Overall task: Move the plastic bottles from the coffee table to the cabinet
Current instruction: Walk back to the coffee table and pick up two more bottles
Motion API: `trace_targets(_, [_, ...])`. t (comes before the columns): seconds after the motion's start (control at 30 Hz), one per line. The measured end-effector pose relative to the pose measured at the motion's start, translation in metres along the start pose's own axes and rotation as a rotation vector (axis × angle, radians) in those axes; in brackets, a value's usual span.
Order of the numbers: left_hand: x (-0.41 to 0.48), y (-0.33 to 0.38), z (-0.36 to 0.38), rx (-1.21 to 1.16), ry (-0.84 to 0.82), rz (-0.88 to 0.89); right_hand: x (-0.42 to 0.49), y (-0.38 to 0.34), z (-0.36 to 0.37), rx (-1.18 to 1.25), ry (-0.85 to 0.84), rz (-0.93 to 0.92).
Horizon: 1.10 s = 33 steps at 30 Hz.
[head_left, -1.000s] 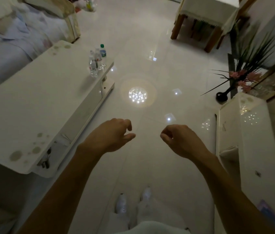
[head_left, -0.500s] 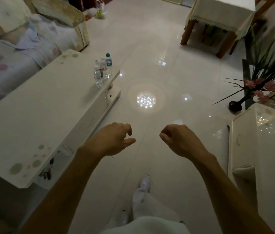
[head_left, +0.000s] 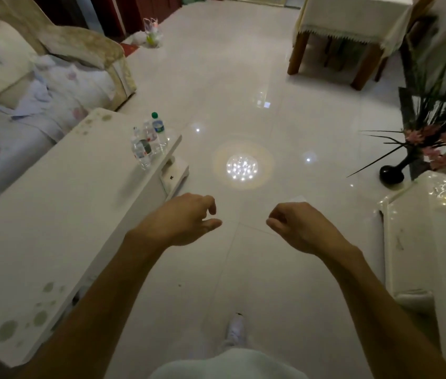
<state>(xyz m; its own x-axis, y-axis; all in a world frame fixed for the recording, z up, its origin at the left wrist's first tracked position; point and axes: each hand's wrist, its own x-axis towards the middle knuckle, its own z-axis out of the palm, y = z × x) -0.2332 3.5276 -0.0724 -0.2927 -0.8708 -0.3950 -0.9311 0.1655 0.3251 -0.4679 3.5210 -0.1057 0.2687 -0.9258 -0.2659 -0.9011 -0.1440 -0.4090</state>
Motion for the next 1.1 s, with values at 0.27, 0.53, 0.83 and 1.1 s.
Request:
trace_targets(0.27, [0.052,0.000,-0.020,-0.001,-0.058,-0.008,0.045,0.012,-0.026,0.040,0.003,0.001])
trace_targets(0.53, [0.094,-0.042,-0.042,-0.036,-0.050,-0.035,0.117,-0.015,-0.037,0.018,-0.074,-0.037])
trace_targets(0.83, [0.166,-0.127,-0.095,-0.088,-0.057,-0.040,0.230,-0.063,-0.054,-0.084,-0.086,-0.042])
trace_targets(1.1, [0.210,-0.197,-0.147,-0.072,-0.036,-0.068,0.312,-0.106,-0.062,-0.105,-0.096,-0.017])
